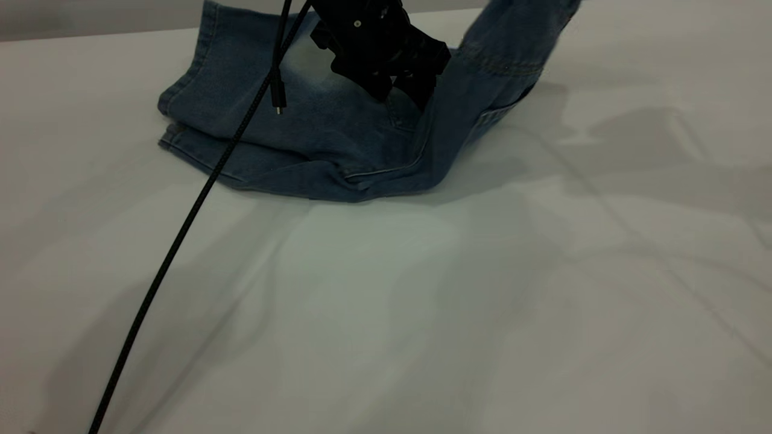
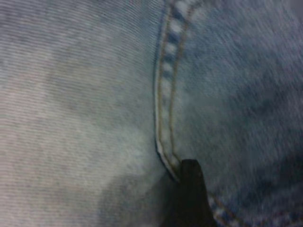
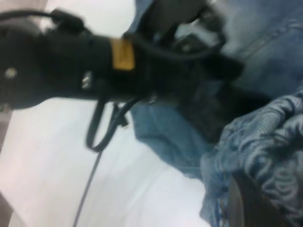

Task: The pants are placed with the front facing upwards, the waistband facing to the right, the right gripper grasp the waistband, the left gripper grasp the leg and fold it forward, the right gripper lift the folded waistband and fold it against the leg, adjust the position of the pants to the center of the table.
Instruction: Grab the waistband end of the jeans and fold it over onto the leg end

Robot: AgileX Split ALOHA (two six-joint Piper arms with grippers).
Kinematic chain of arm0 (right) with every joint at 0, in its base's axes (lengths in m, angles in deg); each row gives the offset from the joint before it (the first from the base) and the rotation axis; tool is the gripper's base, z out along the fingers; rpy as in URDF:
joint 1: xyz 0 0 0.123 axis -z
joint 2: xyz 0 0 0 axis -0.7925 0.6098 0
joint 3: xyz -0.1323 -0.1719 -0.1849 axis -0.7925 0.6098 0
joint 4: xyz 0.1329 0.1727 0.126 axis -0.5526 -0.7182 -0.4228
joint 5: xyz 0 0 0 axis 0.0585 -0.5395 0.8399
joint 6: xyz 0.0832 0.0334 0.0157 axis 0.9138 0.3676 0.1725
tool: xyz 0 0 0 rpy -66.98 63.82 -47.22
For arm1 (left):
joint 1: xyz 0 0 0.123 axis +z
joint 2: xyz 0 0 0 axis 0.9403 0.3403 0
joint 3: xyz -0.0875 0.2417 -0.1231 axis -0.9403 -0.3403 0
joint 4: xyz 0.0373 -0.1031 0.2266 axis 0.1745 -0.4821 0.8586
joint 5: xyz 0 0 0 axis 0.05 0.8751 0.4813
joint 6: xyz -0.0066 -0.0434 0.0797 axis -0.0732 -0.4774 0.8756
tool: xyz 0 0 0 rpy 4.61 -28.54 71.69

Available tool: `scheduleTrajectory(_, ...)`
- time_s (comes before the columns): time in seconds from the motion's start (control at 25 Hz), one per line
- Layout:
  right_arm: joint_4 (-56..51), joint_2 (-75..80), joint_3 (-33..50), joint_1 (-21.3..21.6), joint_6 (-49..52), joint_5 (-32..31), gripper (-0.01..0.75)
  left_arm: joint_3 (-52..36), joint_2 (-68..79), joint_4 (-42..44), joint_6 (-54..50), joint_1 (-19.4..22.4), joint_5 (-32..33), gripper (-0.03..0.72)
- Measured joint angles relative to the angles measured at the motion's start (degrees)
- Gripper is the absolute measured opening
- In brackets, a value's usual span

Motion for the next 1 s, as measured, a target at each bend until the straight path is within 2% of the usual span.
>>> scheduleTrajectory(0.2,-1.7,0.0,0.0,-5.0,0.0,1.0,0.057,0.0,0.0,0.0,0.0,0.0,0.1,0.510)
scheduleTrajectory(0.36,-1.7,0.0,0.0,-7.3,0.0,1.6,0.057,0.0,0.0,0.0,0.0,0.0,0.3,0.510)
scheduleTrajectory(0.68,-3.5,0.1,0.0,-7.5,0.0,1.3,0.057,0.0,0.0,0.0,0.0,0.0,1.7,0.510)
scheduleTrajectory(0.84,-3.2,0.1,0.0,-7.5,0.0,1.3,0.057,0.1,-1.0,0.7,1.8,0.0,6.3,0.510)
scheduleTrajectory(1.0,-2.8,0.1,0.0,-7.5,0.0,1.5,0.057,2.2,-3.9,5.7,1.9,0.0,10.5,0.510)
